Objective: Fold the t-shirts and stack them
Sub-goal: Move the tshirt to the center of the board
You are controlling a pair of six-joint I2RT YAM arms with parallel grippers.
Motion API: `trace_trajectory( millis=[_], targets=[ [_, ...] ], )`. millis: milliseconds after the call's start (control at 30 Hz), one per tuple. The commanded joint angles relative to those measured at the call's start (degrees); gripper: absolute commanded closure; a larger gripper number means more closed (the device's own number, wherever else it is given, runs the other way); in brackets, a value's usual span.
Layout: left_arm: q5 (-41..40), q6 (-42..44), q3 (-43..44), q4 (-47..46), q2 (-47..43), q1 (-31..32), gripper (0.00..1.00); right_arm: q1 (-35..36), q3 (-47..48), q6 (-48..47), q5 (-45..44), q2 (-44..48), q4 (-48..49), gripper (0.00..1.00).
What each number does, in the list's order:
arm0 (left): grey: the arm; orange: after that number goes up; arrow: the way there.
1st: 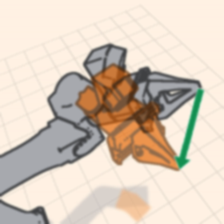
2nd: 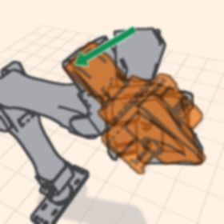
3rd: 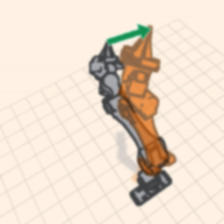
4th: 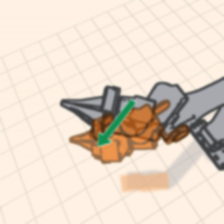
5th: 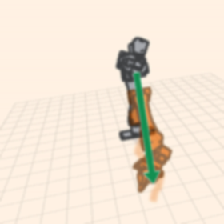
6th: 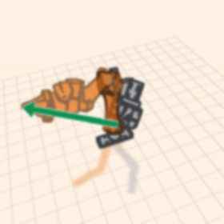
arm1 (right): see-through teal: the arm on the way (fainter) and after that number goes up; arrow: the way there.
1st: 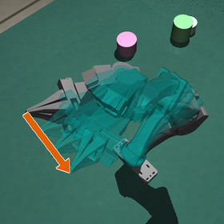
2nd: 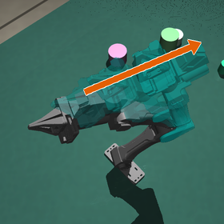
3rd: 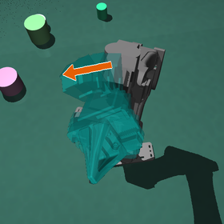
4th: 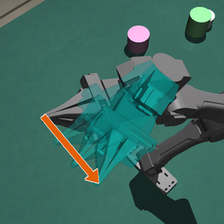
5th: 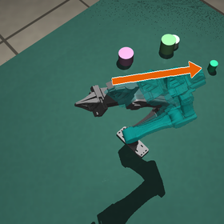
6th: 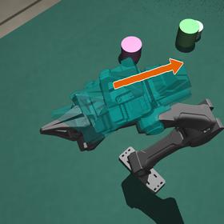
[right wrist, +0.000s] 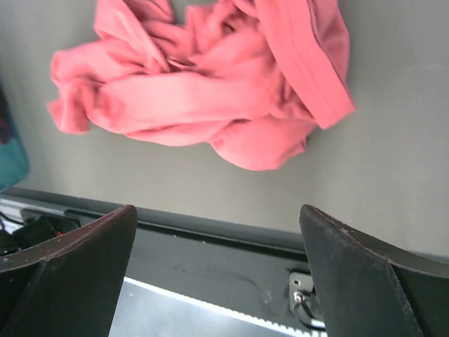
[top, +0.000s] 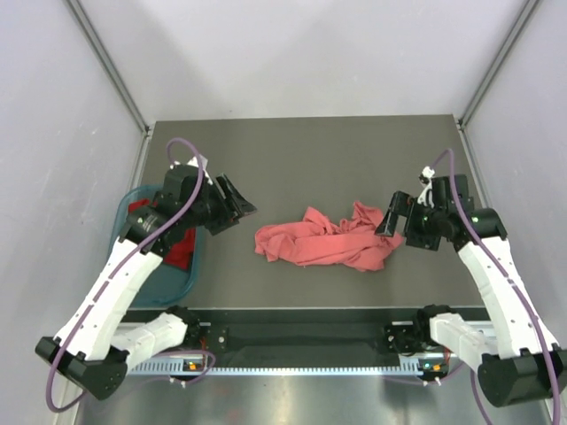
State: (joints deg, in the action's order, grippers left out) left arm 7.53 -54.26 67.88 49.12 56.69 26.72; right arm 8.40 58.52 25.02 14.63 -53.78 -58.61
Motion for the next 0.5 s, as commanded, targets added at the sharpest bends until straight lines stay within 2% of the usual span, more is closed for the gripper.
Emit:
trace_trajectory(
  millis=[0,100,200,267,333,367,400,467],
  targets=[
    [-6.3,9.2,5.9,5.3,2.3,0.0,0.35,-0.1,-0.3,-1.2,-2.0,-3.3,-0.7,0.00],
    [-0.9,10.1,1.9,1.1,4.4,0.1,0.36,-0.1,0.1,-1.5,-2.2,-7.2,2.0,0.00],
    [5.7,10.7,-2.8,-1.8,8.0,0.5,0.35,-0.1,1.0,-1.3,-6.5,-12.2,3.9,0.01],
    [7.2,12.2,-4.2,-1.3,10.4,2.0,0.37,-0.1,1.7,-1.3,-8.6,-16.2,4.6,0.05],
    [6.5,13.5,-4.9,0.5,13.2,4.5,0.39,-0.4,1.8,-1.5,-11.0,-18.5,5.3,0.18],
    [6.2,14.3,-4.9,1.1,13.8,5.1,0.40,-0.6,1.7,-2.0,-11.5,-20.1,5.5,0.28],
    [5.5,14.8,-5.2,1.7,14.3,5.5,0.41,-0.5,1.6,-2.2,-11.8,-20.7,5.7,0.55],
    [5.7,15.7,-5.7,2.2,14.3,5.9,0.41,-0.7,1.2,-2.4,-11.9,-21.2,5.8,0.58]
  ],
)
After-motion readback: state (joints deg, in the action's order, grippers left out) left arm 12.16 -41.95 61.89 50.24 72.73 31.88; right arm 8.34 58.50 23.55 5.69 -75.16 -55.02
